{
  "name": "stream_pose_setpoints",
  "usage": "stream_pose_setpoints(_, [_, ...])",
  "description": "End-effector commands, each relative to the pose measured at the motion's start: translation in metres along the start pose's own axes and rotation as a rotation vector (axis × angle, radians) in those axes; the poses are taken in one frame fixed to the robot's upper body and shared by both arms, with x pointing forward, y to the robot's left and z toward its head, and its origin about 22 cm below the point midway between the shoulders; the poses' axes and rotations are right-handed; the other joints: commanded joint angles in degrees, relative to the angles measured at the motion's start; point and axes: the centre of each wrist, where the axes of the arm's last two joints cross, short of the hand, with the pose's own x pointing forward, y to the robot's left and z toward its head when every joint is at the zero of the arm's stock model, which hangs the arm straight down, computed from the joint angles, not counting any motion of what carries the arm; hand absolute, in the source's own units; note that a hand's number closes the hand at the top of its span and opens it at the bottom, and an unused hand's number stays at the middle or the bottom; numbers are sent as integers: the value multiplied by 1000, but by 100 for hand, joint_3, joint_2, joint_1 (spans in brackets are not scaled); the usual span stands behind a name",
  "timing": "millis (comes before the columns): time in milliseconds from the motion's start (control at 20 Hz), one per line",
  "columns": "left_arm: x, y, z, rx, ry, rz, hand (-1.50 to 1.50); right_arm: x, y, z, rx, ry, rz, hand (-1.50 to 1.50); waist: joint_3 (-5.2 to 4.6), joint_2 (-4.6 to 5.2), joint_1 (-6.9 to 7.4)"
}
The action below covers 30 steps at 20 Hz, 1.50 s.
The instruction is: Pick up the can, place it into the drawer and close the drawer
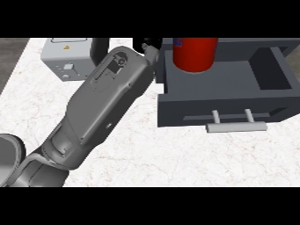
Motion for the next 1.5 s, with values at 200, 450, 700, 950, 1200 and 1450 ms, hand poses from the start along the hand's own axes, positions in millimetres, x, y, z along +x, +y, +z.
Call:
stream_pose_setpoints(200, [-13, -10, -10, -2, 9, -13, 150, -3, 3, -8, 8, -9, -5, -150, 2, 33, -103])
stream_pose_setpoints(450, [-14, -26, -3, 10, 34, -54, 150, 1, -5, 1, 17, -2, 0, -150, 3, 1, -109])
stream_pose_setpoints(700, [-5, -34, -10, 29, 69, -58, 150, 1, 16, -20, 30, -45, -23, -150, 5, 68, -190])
stream_pose_setpoints(950, [-30, -23, -10, 85, 70, -107, 150, 6, 8, -12, 43, -40, -16, -150, 7, 78, -303])
stream_pose_setpoints(1200, [-43, -26, -1, 97, 83, -160, -150, 0, 12, -10, 36, -25, -19, -150, 9, 62, -281])
stream_pose_setpoints(1450, [-27, -27, -14, 146, 66, -150, -150, 7, -1, -21, 30, -30, 0, -150, 7, 107, -327])
